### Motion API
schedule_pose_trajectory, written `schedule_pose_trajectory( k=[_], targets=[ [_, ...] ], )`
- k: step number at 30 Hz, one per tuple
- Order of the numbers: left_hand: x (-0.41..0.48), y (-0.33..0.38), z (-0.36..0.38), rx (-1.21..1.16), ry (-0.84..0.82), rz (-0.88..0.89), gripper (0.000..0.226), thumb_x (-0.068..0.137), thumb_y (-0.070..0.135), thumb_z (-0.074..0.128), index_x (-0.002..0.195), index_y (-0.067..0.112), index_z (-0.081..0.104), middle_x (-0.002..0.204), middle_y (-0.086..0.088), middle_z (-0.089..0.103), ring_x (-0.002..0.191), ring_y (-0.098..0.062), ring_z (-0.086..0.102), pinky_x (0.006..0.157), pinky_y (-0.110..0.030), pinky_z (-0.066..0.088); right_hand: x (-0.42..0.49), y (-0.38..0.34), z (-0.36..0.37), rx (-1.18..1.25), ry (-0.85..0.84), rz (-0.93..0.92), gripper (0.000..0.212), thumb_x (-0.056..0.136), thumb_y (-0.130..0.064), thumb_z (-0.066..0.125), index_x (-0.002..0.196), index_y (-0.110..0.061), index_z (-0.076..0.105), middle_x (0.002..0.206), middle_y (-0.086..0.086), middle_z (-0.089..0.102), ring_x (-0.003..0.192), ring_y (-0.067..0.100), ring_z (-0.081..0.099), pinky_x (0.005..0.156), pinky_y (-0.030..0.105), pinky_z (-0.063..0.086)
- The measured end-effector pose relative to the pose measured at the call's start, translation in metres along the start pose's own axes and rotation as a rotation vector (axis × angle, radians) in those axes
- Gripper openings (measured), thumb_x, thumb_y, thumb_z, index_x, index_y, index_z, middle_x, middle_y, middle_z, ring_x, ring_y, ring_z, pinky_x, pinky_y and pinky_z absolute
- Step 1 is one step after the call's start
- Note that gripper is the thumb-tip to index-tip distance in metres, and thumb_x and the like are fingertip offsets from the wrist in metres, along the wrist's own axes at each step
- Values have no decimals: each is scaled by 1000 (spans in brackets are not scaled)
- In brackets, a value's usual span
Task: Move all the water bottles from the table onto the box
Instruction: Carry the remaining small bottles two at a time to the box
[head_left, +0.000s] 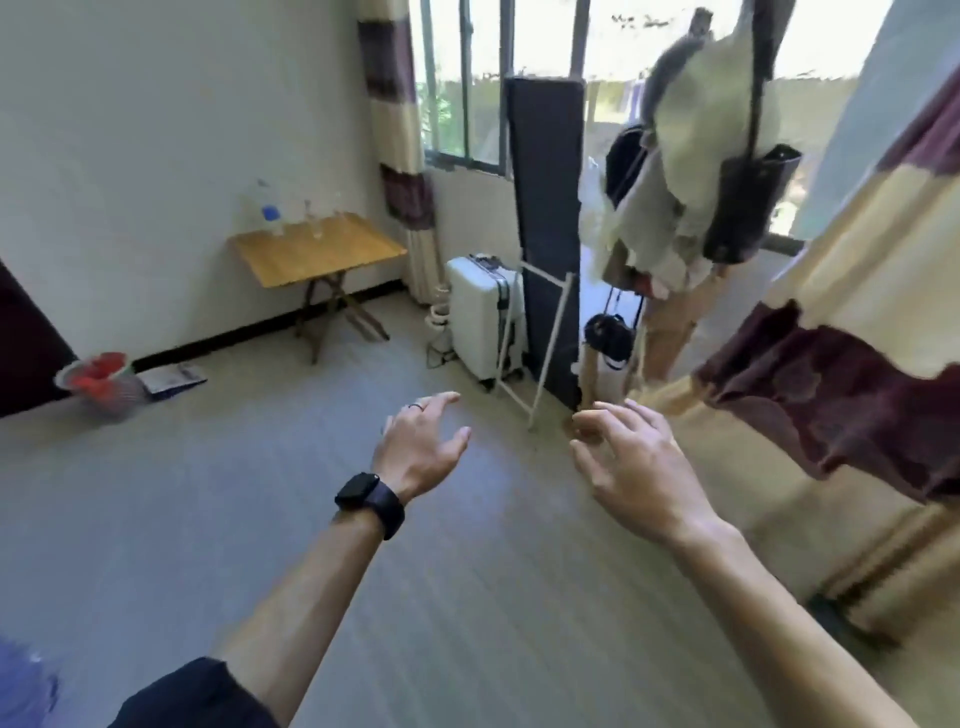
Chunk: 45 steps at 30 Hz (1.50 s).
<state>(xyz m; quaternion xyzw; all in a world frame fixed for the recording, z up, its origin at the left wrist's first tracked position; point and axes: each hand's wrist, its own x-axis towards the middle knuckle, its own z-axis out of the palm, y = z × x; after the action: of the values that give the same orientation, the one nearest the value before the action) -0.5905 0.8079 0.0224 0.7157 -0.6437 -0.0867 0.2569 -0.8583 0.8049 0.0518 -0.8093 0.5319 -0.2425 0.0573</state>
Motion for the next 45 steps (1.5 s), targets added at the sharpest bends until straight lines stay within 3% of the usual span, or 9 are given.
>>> schedule_pose_trajectory(
  k=[5, 9, 15, 19, 24, 29, 38, 45],
  targets=[
    [57, -107, -85, 80, 145, -154, 52, 92, 42, 60, 140, 24, 51, 140, -5, 58, 129, -27, 51, 107, -43, 40, 133, -92, 55, 3, -75, -230, 54, 92, -63, 36, 129, -32, 60, 139, -8, 58, 140, 19, 40, 121, 37, 25],
    [113, -167, -143, 166, 235, -202, 50, 92, 44, 60, 138, 27, 53, 138, -2, 59, 128, -25, 51, 105, -43, 40, 218, -144, 84, 103, -78, -283, 45, 95, -56, 50, 134, -34, 57, 145, -10, 53, 145, 21, 29, 120, 37, 27],
    [231, -205, -186, 235, 292, -233, 56, 92, 44, 59, 144, 27, 47, 143, -2, 55, 133, -24, 47, 109, -44, 37, 355, -170, 111, 153, -36, -372, 44, 96, -56, 50, 134, -35, 57, 145, -13, 52, 145, 21, 28, 117, 36, 30],
    [321, -217, -197, 279, 328, -238, 60, 93, 44, 58, 148, 28, 41, 146, -3, 51, 136, -25, 45, 111, -45, 34, 462, -169, 119, 171, 58, -417, 42, 97, -50, 53, 134, -30, 58, 144, -10, 54, 145, 19, 30, 117, 31, 24],
    [420, -225, -195, 232, 402, -279, 59, 93, 38, 61, 148, 25, 43, 144, -7, 53, 132, -28, 47, 109, -38, 36, 584, -145, 134, 176, 46, -408, 53, 96, -58, 44, 142, -31, 50, 147, -11, 51, 148, 13, 21, 116, 32, 26],
    [499, -260, -168, 127, 425, -321, 54, 93, 36, 63, 144, 28, 48, 140, -1, 56, 130, -23, 49, 104, -34, 40, 676, -131, 180, 245, 43, -387, 49, 97, -53, 50, 139, -29, 53, 144, -8, 55, 147, 13, 26, 116, 31, 28],
    [659, -369, -129, 103, 329, -371, 48, 94, 38, 60, 140, 28, 52, 143, 2, 53, 134, -18, 46, 107, -28, 38, 840, -140, 300, 214, -42, -475, 42, 98, -49, 53, 129, -23, 60, 133, -8, 63, 142, 9, 33, 114, 26, 27],
    [823, -473, -142, 148, 260, -371, 48, 97, 42, 55, 143, 28, 49, 146, 2, 51, 133, -19, 47, 107, -27, 36, 1010, -170, 371, 130, -99, -465, 51, 97, -58, 45, 137, -28, 54, 145, -11, 54, 151, 10, 23, 119, 32, 27]
  ],
)
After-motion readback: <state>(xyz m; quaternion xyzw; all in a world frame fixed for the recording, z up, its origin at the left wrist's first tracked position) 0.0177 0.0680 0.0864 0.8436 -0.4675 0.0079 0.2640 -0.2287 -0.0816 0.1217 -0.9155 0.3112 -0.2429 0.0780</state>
